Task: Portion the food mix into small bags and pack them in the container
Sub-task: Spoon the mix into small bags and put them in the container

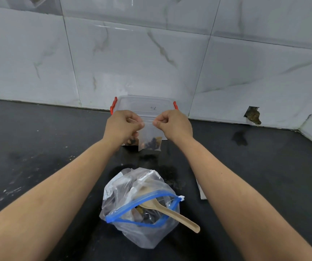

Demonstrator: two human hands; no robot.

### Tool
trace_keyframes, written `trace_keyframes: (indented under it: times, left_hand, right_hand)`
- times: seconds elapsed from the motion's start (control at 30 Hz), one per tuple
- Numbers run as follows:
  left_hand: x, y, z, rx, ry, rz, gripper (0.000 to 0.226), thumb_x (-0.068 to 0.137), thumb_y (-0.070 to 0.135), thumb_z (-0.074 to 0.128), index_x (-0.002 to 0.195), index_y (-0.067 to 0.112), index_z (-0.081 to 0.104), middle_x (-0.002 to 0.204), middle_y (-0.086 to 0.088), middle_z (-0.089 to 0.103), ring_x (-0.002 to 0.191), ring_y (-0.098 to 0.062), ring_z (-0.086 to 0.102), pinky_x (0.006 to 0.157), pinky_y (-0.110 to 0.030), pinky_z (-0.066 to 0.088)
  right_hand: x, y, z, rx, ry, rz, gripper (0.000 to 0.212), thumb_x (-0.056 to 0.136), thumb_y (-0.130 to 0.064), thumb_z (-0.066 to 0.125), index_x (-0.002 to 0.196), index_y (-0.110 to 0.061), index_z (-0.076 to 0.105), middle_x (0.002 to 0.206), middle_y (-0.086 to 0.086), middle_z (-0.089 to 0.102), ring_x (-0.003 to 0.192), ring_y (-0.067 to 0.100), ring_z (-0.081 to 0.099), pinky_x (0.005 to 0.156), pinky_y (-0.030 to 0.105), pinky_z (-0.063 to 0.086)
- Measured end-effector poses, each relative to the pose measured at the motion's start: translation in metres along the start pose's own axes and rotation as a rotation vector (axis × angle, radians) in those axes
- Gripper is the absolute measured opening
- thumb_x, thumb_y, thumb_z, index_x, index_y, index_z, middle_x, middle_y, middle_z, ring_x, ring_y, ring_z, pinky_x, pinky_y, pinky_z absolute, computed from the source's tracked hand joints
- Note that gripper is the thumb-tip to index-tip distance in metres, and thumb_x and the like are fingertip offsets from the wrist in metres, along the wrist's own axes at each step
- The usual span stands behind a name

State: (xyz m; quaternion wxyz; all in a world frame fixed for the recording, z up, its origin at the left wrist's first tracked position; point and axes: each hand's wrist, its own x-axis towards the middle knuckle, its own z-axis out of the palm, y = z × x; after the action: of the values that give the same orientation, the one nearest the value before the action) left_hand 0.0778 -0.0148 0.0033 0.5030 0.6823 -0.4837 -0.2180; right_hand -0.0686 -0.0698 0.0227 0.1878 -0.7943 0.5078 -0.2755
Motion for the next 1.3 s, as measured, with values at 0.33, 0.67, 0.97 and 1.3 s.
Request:
trace_keyframes:
  times: [0.33,0.67,0.97,1.3]
  left_hand:
    - [0.009,0.004,0.008,0.613,0.089,0.155,0.03,0.081,0.047,0.067,0.092,0.022,0.055,0.078,0.001,0.064,0.075,-0.021,0.061,0.065,-0.034,0.049]
    - [-0.047,0.019,-0.019,0.327,0.145,0.153,0.02,0.08,0.023,0.062,0.096,0.029,0.05,0.075,0.008,0.062,0.078,-0.018,0.061,0.068,-0.033,0.047]
    - [-0.131,0.024,-0.04,0.318,0.059,0.205,0.009,0.084,0.034,0.062,0.082,0.029,0.055,0.072,0.009,0.067,0.07,-0.014,0.065,0.066,-0.033,0.049]
    - [-0.181,0.037,-0.05,0.246,0.215,0.246,0.007,0.083,0.022,0.059,0.087,0.029,0.061,0.081,0.015,0.065,0.083,-0.017,0.064,0.081,-0.039,0.051]
  right_hand:
    - [-0.001,0.004,0.016,-0.369,0.34,-0.056,0.024,0.083,-0.044,0.068,0.105,-0.038,0.068,0.105,-0.006,0.061,0.102,0.017,0.05,0.073,0.032,0.029]
    - [-0.051,0.017,-0.012,-0.367,0.285,0.007,0.035,0.086,-0.021,0.058,0.12,-0.031,0.058,0.116,-0.005,0.06,0.11,0.021,0.05,0.077,0.035,0.032]
    - [-0.145,0.034,-0.044,-0.647,-0.047,0.342,0.039,0.082,-0.052,0.062,0.103,-0.02,0.06,0.102,0.002,0.065,0.099,0.025,0.059,0.074,0.032,0.042]
    - [-0.18,0.037,-0.038,-0.617,0.182,0.285,0.018,0.088,-0.014,0.049,0.093,-0.016,0.066,0.088,0.001,0.069,0.075,0.023,0.057,0.074,0.032,0.032]
